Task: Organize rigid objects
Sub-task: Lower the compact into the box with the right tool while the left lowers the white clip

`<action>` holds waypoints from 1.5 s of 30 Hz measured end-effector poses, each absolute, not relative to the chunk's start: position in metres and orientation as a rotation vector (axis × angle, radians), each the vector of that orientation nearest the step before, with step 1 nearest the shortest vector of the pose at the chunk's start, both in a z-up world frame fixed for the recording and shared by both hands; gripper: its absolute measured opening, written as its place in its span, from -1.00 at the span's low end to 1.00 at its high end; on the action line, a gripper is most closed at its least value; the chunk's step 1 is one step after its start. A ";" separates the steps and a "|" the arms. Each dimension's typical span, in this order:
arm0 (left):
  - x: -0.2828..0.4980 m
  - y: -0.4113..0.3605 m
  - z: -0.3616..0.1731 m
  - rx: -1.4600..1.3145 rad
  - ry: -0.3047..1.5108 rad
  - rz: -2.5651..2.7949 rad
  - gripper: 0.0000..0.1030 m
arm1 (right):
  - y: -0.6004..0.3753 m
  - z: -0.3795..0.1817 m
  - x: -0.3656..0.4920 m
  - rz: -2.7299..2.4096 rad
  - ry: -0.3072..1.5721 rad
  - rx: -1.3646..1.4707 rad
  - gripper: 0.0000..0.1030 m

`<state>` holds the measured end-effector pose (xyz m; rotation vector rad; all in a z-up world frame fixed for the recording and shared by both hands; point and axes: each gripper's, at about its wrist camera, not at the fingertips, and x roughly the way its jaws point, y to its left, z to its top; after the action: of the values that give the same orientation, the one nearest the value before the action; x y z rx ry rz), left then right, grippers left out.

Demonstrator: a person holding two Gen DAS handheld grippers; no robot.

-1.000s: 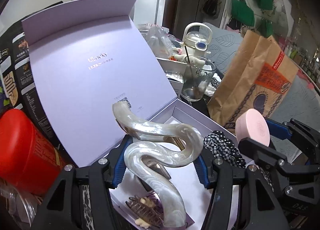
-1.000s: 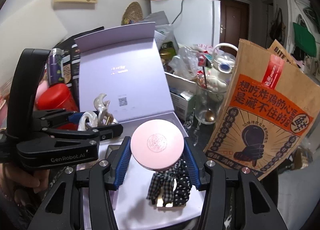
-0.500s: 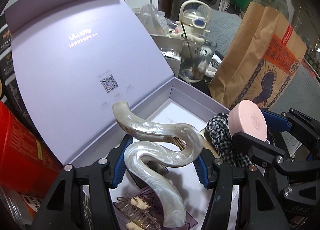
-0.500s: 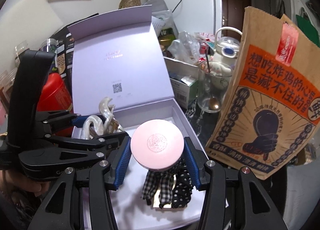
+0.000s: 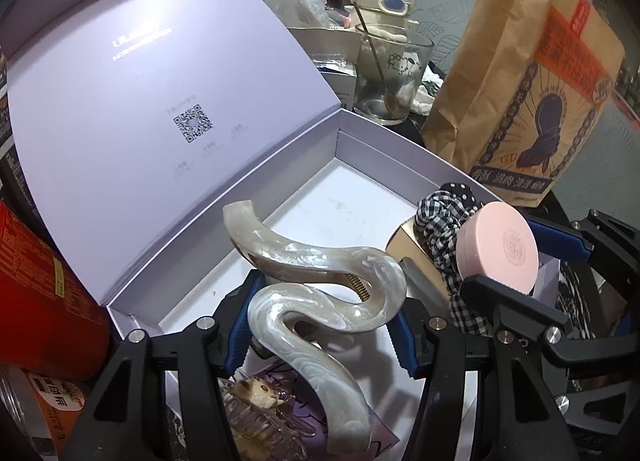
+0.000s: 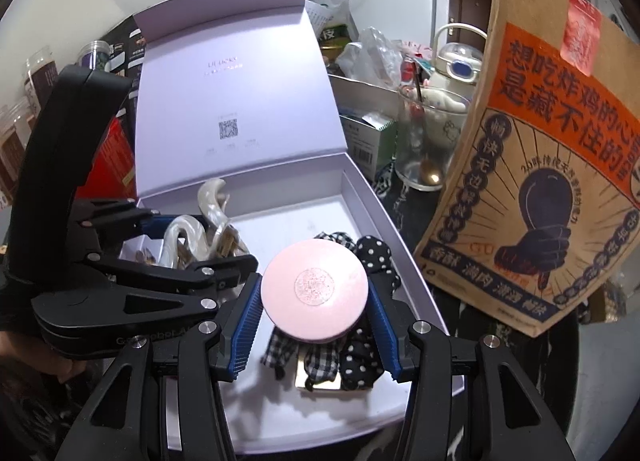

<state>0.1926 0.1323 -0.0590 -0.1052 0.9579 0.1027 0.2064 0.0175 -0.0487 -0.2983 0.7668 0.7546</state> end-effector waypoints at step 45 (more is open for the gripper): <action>0.179 0.128 -0.057 -0.172 0.988 0.096 0.12 | 0.002 -0.034 0.189 0.678 0.729 -0.341 0.30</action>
<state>0.1787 0.1280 -0.0569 -0.1724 0.9882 0.0955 0.1887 0.0022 -0.0341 -0.3408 0.7295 0.6779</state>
